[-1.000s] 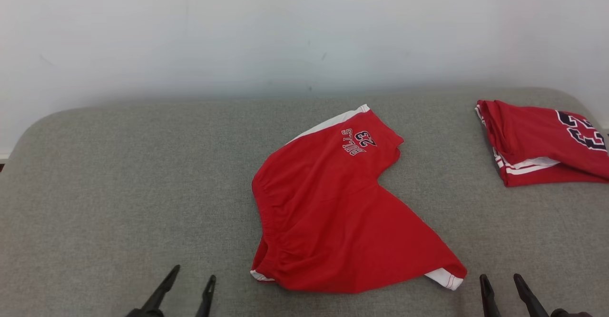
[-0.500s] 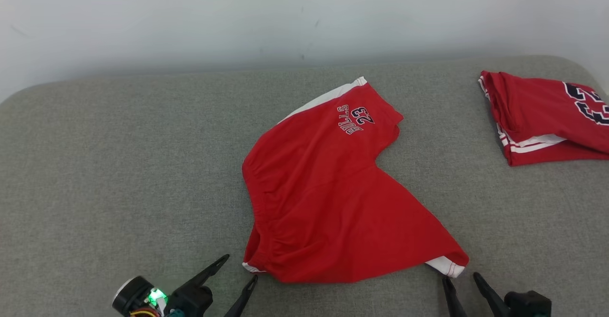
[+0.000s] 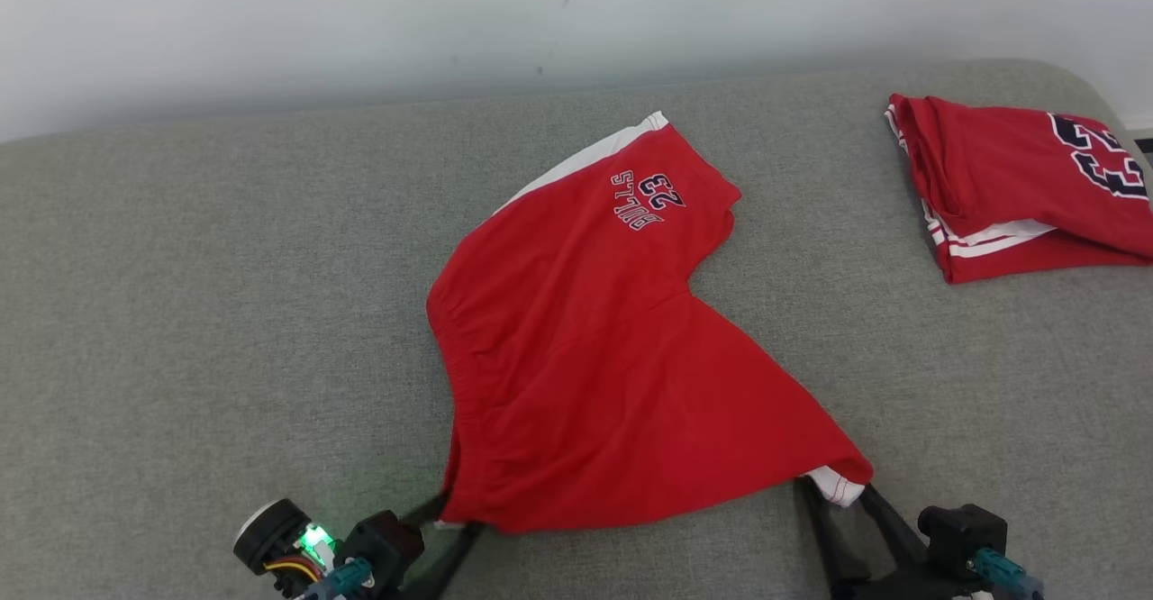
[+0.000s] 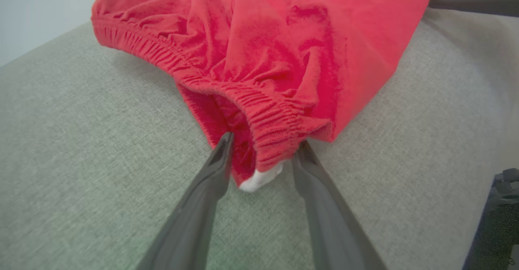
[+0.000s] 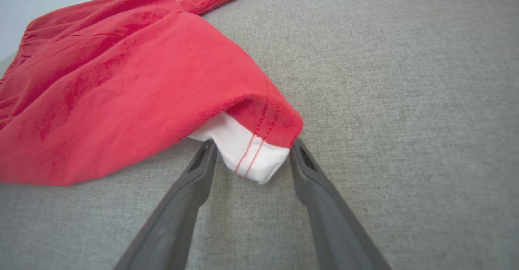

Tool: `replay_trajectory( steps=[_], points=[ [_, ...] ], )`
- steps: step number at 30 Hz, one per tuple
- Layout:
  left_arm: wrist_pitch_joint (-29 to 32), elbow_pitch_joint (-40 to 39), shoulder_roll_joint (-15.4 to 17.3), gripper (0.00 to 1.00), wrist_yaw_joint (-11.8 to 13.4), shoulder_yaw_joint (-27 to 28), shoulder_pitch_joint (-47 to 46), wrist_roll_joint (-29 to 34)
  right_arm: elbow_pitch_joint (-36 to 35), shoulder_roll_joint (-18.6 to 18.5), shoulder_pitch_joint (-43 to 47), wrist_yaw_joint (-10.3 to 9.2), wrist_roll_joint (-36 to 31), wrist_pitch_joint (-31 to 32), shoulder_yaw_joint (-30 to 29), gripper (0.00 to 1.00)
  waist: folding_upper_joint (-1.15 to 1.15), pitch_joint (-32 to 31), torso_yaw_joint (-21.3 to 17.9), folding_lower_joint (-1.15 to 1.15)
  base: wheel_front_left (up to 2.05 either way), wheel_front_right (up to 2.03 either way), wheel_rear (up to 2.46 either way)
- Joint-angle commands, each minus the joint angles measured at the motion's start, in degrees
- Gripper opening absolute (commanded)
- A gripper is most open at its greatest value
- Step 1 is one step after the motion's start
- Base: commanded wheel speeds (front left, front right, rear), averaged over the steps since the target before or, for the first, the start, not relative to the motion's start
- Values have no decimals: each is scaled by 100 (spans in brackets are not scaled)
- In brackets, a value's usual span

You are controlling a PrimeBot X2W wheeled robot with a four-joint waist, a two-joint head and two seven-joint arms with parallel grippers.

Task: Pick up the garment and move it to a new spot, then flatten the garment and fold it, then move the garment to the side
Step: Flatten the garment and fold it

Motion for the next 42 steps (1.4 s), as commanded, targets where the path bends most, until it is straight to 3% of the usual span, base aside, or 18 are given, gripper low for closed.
replay_trajectory(
  steps=[1,5,13,19,28,33,38,42],
  points=[
    [-16,48,-6,0,7,-34,-100,-114,-53,-10,-44,-17,48,-26,8,0,-1,17,-13,-1,0,0,0],
    [-16,-67,17,0,8,48,-16,-232,-291,-74,54,-17,98,-27,33,0,-1,7,-14,-1,0,0,0],
    [-16,-992,83,0,7,883,464,-306,-1420,-411,394,-17,38,-27,-23,0,-1,-51,66,-1,0,0,0],
    [-16,-1511,217,0,8,1313,29,-526,-1994,-846,-149,-17,41,-27,252,0,-1,-71,45,-1,0,0,0],
    [220,-1431,433,0,8,1197,-2034,-1262,-1992,-1352,-1955,-17,398,201,613,0,-1,495,39,-1,0,0,0],
    [587,-1078,472,0,7,966,-3765,-1759,-1727,-1533,-3558,-17,703,491,783,0,-1,1277,22,-1,0,0,0],
    [800,-553,423,0,8,720,-5387,-2124,-1350,-1595,-5244,-17,998,815,983,0,-1,2043,24,-1,0,0,0],
    [800,-93,402,0,8,503,-6514,-2298,-897,-1439,-6482,-17,1237,972,957,0,-1,2459,-8,-1,0,0,0]
  ],
)
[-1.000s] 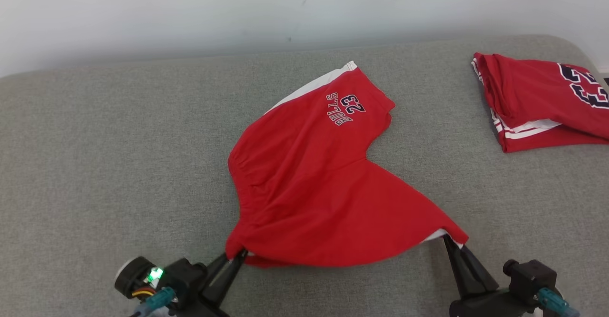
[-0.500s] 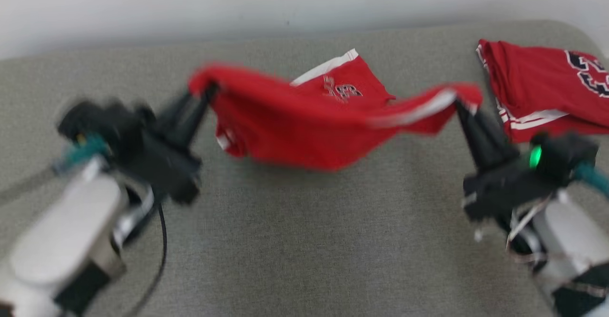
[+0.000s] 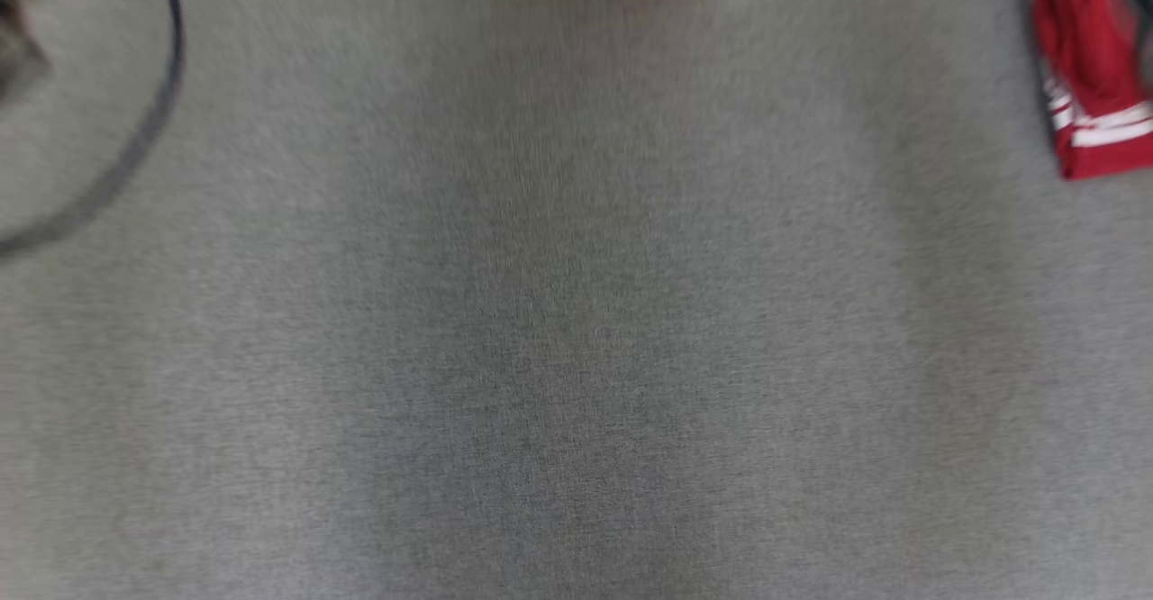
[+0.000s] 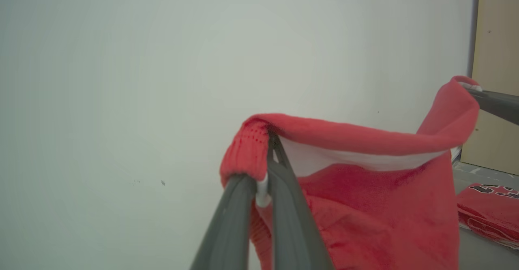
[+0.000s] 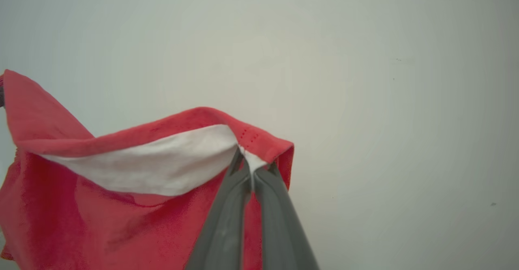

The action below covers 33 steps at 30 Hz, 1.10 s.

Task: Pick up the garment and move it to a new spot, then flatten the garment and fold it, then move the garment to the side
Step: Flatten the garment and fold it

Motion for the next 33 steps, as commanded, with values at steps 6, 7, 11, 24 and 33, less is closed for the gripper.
replay_trajectory(
  steps=[6,7,11,24,33],
  points=[
    [-10,737,-98,0,9,-230,-1448,-388,1050,307,-1611,-17,296,165,-75,0,-1,1102,-115,-2,0,0,0],
    [-15,846,-125,0,9,-283,-1635,-435,1215,344,-1802,-17,310,156,-70,0,-1,1147,-133,-2,0,0,0],
    [-125,1226,-231,0,9,-513,-2184,-582,1778,465,-2394,-17,288,36,-5,0,-1,1281,-181,-2,0,0,0],
    [-530,1635,-267,0,9,-1457,-2472,-1198,2735,611,-2936,-17,583,-265,662,0,-1,1488,-220,-2,0,0,0],
    [-836,1252,-120,0,9,-1505,-1627,-1551,2546,408,-2206,-17,1050,-553,1094,0,-1,1284,-108,-2,0,0,0]
  ],
)
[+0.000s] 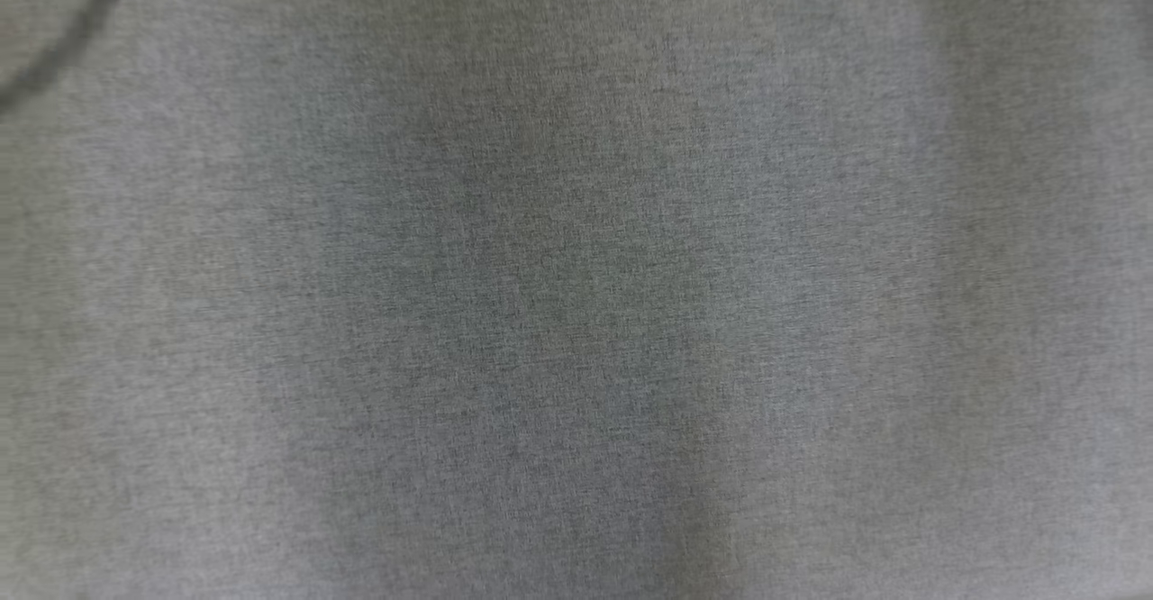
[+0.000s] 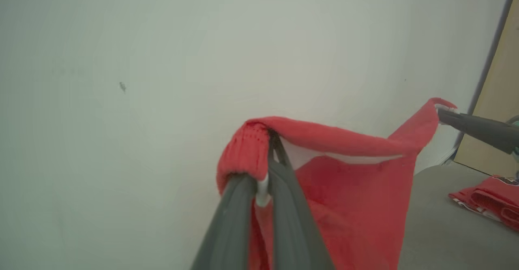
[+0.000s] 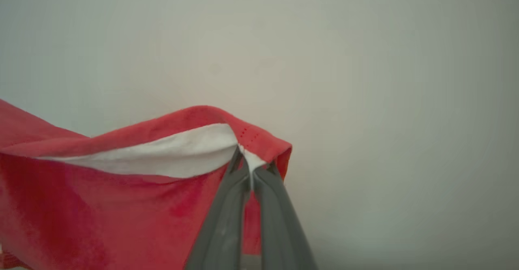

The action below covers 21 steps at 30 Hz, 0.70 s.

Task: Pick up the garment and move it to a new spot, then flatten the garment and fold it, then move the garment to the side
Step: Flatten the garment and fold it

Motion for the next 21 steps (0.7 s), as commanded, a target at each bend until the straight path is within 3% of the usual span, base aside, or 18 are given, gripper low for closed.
replay_trajectory(
  steps=[1,8,12,21],
  points=[
    [-33,-104,57,0,8,37,222,38,-49,-55,157,-16,77,-45,41,0,-1,-163,11,-1,0,0,0],
    [-30,-1283,282,0,33,948,2072,555,-564,-343,1394,-17,362,-298,403,0,-1,-592,-27,-1,0,0,0],
    [-32,-2021,160,0,166,1603,3270,893,-925,-561,2140,-17,374,-362,607,0,-1,-838,-19,-1,0,0,0],
    [-33,-2990,16,0,309,2122,5901,1835,-1594,-741,3883,-17,335,-436,939,0,-1,-1638,-90,-1,0,0,0]
  ],
)
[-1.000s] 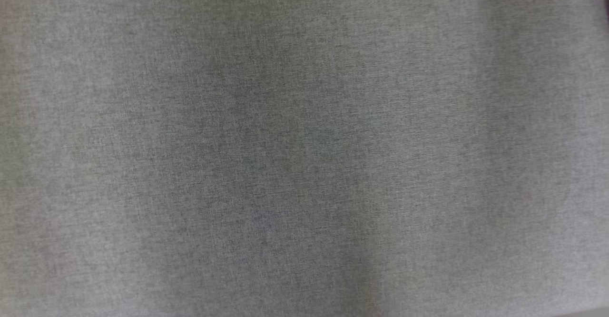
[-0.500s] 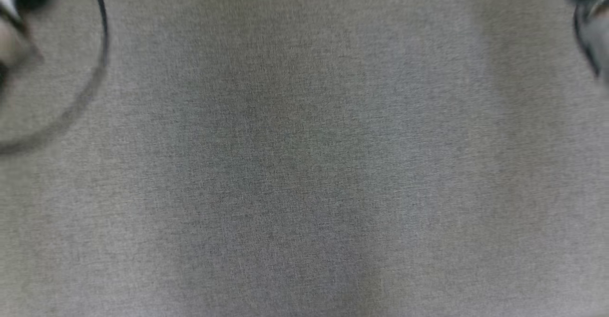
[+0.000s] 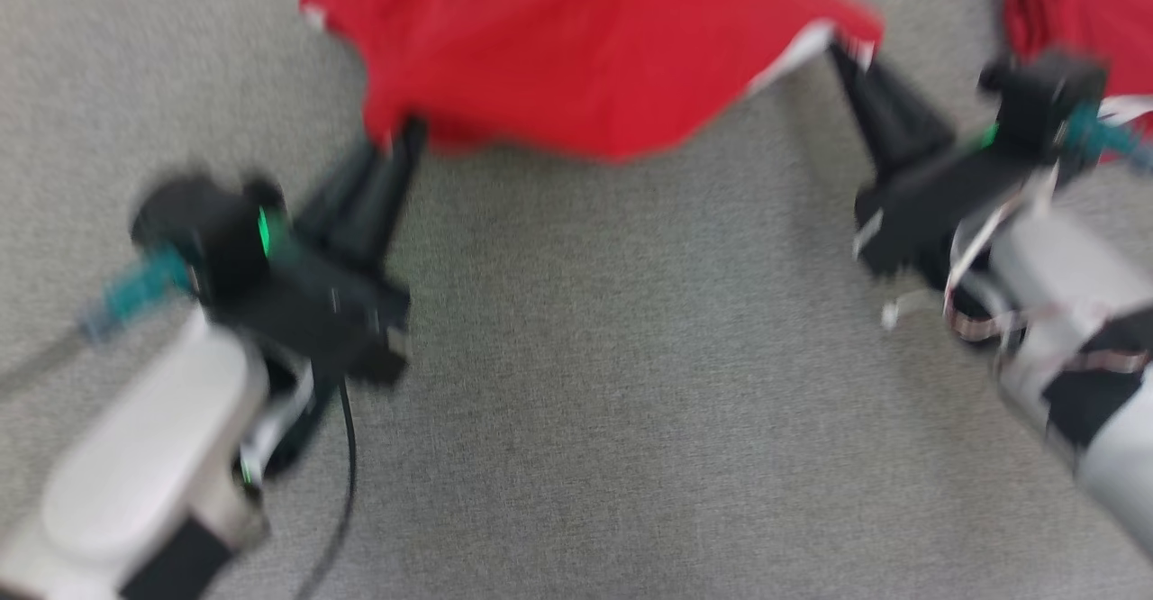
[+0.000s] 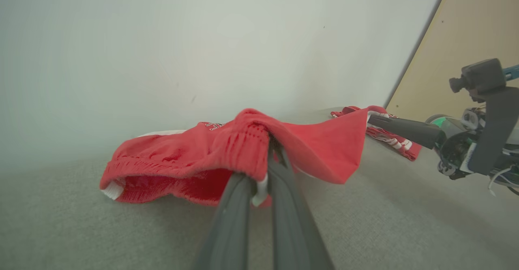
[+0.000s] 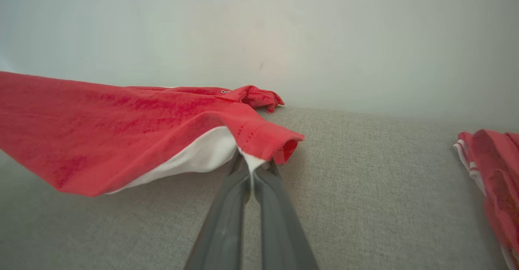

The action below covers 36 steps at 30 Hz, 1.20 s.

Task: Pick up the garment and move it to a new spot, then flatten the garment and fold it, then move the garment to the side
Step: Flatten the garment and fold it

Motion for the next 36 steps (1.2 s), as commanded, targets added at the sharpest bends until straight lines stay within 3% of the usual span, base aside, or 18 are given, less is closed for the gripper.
replay_trajectory(
  steps=[1,10,19,25,36],
  points=[
    [-15,-88,-12,0,22,76,347,88,-58,-54,278,-17,-23,-38,68,0,1,-441,-65,2,0,0,0],
    [-15,-489,-188,0,55,373,2443,555,-561,-326,1957,-17,5,-39,122,0,1,-1152,-28,2,0,0,0],
    [-16,-442,-264,0,-76,485,3514,920,-1123,-570,3476,-17,-18,134,-143,0,1,-1588,75,2,0,0,0],
    [-16,-387,-185,0,-184,560,4042,1109,-1496,-636,4578,-17,-51,298,-681,0,1,-1843,153,2,0,0,0],
    [-16,-353,-281,0,-251,565,4427,1243,-2317,-334,6132,-17,-329,929,-2141,0,1,-2034,319,2,0,0,0]
  ],
)
